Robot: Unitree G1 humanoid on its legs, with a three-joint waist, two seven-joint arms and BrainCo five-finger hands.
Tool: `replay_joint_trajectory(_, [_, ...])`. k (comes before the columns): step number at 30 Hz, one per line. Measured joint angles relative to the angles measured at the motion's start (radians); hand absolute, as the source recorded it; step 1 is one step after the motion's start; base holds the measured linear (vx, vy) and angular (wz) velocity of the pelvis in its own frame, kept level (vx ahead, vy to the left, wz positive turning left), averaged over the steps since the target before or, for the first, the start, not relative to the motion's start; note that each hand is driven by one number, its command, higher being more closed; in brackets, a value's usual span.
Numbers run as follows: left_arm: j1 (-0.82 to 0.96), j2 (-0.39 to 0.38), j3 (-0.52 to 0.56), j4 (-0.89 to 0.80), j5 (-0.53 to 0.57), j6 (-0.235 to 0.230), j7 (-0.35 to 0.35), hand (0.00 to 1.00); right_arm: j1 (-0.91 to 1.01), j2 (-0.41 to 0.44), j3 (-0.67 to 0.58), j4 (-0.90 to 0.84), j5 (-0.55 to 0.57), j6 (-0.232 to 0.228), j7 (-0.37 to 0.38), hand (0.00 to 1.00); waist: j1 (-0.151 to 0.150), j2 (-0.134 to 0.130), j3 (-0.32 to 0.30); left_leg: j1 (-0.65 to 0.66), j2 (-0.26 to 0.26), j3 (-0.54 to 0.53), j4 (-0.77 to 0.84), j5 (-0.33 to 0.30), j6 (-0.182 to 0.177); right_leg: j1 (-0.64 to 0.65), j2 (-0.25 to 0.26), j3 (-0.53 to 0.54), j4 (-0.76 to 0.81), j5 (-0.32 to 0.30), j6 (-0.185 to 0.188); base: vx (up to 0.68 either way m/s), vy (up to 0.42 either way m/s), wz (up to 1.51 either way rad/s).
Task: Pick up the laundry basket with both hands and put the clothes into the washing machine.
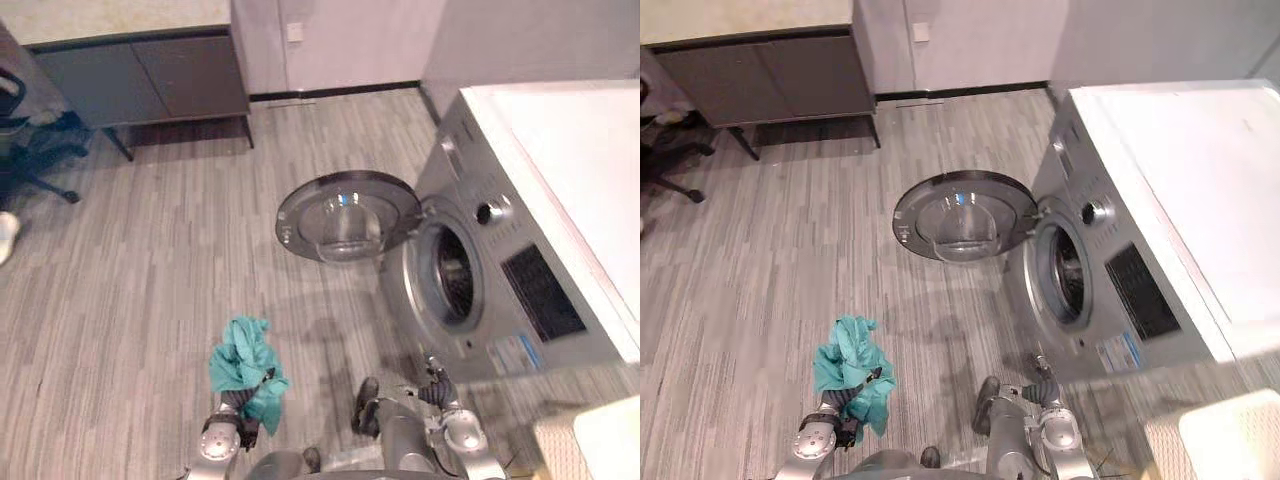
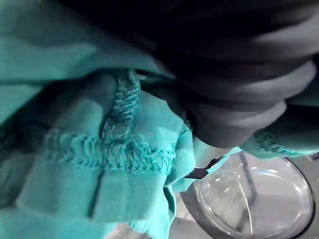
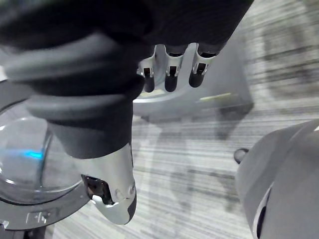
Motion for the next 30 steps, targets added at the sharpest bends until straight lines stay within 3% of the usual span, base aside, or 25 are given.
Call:
replay_joint_trajectory(1, [0.009,-0.011,-0.001,-0.001,0.0,0.0,-0.001,1.0,-0.002,-0.002,0.007,-0.013,0.005,0.001,0.001,0.0,0.013,0.02,0.001,-0.047,0.044,0.04,0.142,0.055,-0.014,0.037,0.03,0.007,-0.027,-0.008,-0.009,0.56,-0.097,-0.64])
replay_joint_trajectory(2, [0.019,-0.025,-0.004,0.0,0.0,0.001,-0.001,1.0,-0.002,0.0,0.021,-0.036,0.007,-0.001,0.002,0.0,0.036,0.028,0.003,-0.094,0.104,0.078,0.291,0.089,0.001,0.088,0.064,0.042,-0.052,-0.018,-0.021,0.56,-0.072,-0.98])
replay_joint_trajectory(3, [0.016,-0.026,-0.013,-0.001,-0.001,0.001,-0.003,1.0,-0.008,0.009,0.028,-0.053,0.007,-0.002,0.005,0.0,0.045,0.016,0.012,-0.121,0.137,0.106,0.37,0.06,0.037,0.146,0.075,0.075,-0.069,-0.031,-0.021,0.55,-0.077,-0.93])
replay_joint_trajectory(5, [-0.003,-0.029,-0.056,-0.011,-0.001,0.0,-0.007,1.0,-0.012,0.016,0.027,-0.072,0.007,-0.003,0.005,0.0,0.051,-0.003,0.023,-0.158,0.151,0.112,0.366,0.038,0.056,0.21,0.072,0.129,-0.103,-0.038,-0.015,0.46,-0.024,-0.8])
replay_joint_trajectory(6, [-0.021,-0.031,-0.08,-0.028,0.0,-0.007,-0.016,1.0,-0.021,0.012,0.026,-0.071,0.007,-0.003,0.005,0.0,0.056,-0.008,0.026,-0.185,0.152,0.103,0.286,0.028,0.065,0.239,0.066,0.169,-0.132,-0.044,-0.006,0.39,0.038,-0.86])
replay_joint_trajectory(7, [-0.027,-0.035,-0.083,-0.034,0.0,-0.009,-0.022,1.0,-0.026,0.012,0.022,-0.069,0.007,-0.002,0.003,0.0,0.055,-0.008,0.026,-0.195,0.149,0.092,0.232,0.019,0.052,0.242,0.065,0.187,-0.133,-0.046,-0.003,0.33,0.115,-0.94])
replay_joint_trajectory(9, [-0.049,-0.044,-0.089,-0.039,0.0,-0.011,-0.025,1.0,-0.04,0.016,0.004,-0.06,0.007,-0.002,-0.01,0.0,0.052,-0.011,0.037,-0.206,0.111,0.031,0.041,0.013,0.049,0.258,0.05,0.241,-0.133,-0.059,0.02,0.27,0.169,-0.79])
replay_joint_trajectory(10, [-0.058,-0.052,-0.092,-0.04,0.001,-0.011,-0.025,1.0,-0.04,0.017,-0.006,-0.052,0.006,-0.002,-0.013,0.0,0.053,-0.013,0.044,-0.192,0.071,-0.069,-0.134,0.029,0.026,0.268,0.037,0.283,-0.131,-0.07,0.04,0.27,0.253,-1.03])
replay_joint_trajectory(11, [-0.058,-0.059,-0.096,-0.04,0.001,-0.011,-0.025,1.0,-0.037,0.012,-0.005,-0.049,0.006,-0.002,-0.013,0.0,0.055,0.001,0.041,-0.161,0.055,-0.165,-0.309,0.094,-0.03,0.271,0.043,0.325,-0.13,-0.084,0.074,0.26,0.28,-1.16])
replay_joint_trajectory(12, [-0.056,-0.068,-0.096,-0.04,0.002,-0.011,-0.025,1.0,-0.034,0.003,-0.003,-0.051,0.005,-0.003,-0.012,0.0,0.055,0.024,0.037,-0.15,0.068,-0.216,-0.372,0.163,-0.054,0.267,0.061,0.35,-0.129,-0.095,0.092,0.3,0.427,-1.4])
replay_joint_trajectory(13, [-0.063,-0.078,-0.099,-0.022,0.005,-0.009,-0.025,1.0,-0.046,-0.004,-0.005,-0.028,0.002,-0.001,-0.013,0.0,0.055,0.053,0.051,-0.148,0.091,-0.243,-0.347,0.215,-0.015,0.267,0.088,0.405,-0.109,-0.126,0.135,0.25,0.402,-1.28])
replay_joint_trajectory(16, [-0.088,-0.024,-0.124,-0.013,0.012,-0.006,-0.023,1.0,-0.002,0.034,0.007,-0.035,-0.002,-0.002,-0.011,0.0,0.051,-0.006,0.039,-0.13,0.048,-0.155,-0.343,0.174,0.015,0.229,0.022,0.456,-0.087,-0.136,0.164,0.14,0.258,-0.95])
replay_joint_trajectory(18, [-0.1,-0.001,-0.125,-0.013,0.013,-0.006,-0.019,1.0,-0.001,0.043,0.017,-0.036,0.004,-0.002,-0.011,0.0,0.044,-0.016,0.037,-0.125,0.047,-0.043,-0.336,0.148,0.054,0.193,0.002,0.562,-0.123,-0.095,0.208,0.07,0.281,-1.31])
replay_joint_trajectory(20, [-0.115,0.02,-0.12,-0.017,0.014,-0.006,-0.016,1.0,-0.023,0.046,0.026,-0.038,0.008,-0.002,-0.013,0.0,0.028,-0.022,0.041,-0.131,0.059,0.058,-0.336,0.131,0.073,0.135,0.003,0.634,-0.139,-0.042,0.224,0.0,0.242,-1.64])
replay_joint_trajectory(22, [-0.128,0.033,-0.112,-0.029,0.024,-0.006,-0.015,1.0,-0.044,0.043,0.032,-0.037,0.008,-0.001,-0.015,0.0,0.027,-0.022,0.041,-0.14,0.098,0.155,-0.336,0.12,0.085,0.075,0.01,0.565,-0.147,0.022,0.21,-0.06,0.128,-1.85])
replay_joint_trajectory(23, [-0.135,0.044,-0.108,-0.047,0.032,-0.006,-0.011,1.0,-0.054,0.035,0.045,-0.031,0.008,0.0,-0.019,0.0,0.025,-0.024,0.043,-0.139,0.127,0.241,-0.342,0.111,0.101,0.04,-0.014,0.36,-0.118,0.015,0.167,-0.08,-0.002,-1.68])
replay_joint_trajectory(24, [-0.147,0.045,-0.103,-0.051,0.032,-0.005,-0.003,1.0,-0.058,0.033,0.045,-0.022,0.008,0.0,-0.019,0.0,0.026,-0.03,0.045,-0.121,0.135,0.299,-0.348,0.108,0.105,0.024,-0.06,0.156,-0.046,-0.033,0.11,-0.07,0.006,-1.64])
replay_joint_trajectory(26, [-0.142,0.044,-0.077,-0.063,0.033,-0.005,-0.001,1.0,-0.06,0.029,0.043,-0.005,0.008,0.001,-0.018,0.0,0.028,-0.029,0.046,-0.076,0.144,0.375,-0.358,0.101,0.099,0.049,-0.099,-0.046,-0.018,-0.068,0.084,-0.04,0.007,-1.41])
replay_joint_trajectory(27, [-0.138,0.045,-0.073,-0.07,0.033,-0.005,-0.001,1.0,-0.058,0.026,0.043,0.0,0.008,0.001,-0.019,0.0,0.019,-0.021,0.051,-0.055,0.152,0.382,-0.354,0.091,0.085,0.069,-0.083,-0.041,-0.046,-0.046,0.111,-0.03,-0.028,-1.19])
replay_joint_trajectory(30, [-0.131,0.041,-0.054,-0.07,0.042,-0.006,-0.001,1.0,-0.048,0.017,0.041,0.02,0.008,0.001,-0.019,0.0,0.007,-0.016,0.052,-0.025,0.181,0.385,-0.329,0.072,0.057,0.085,-0.035,0.024,-0.07,-0.038,0.108,0.01,-0.075,-0.73])
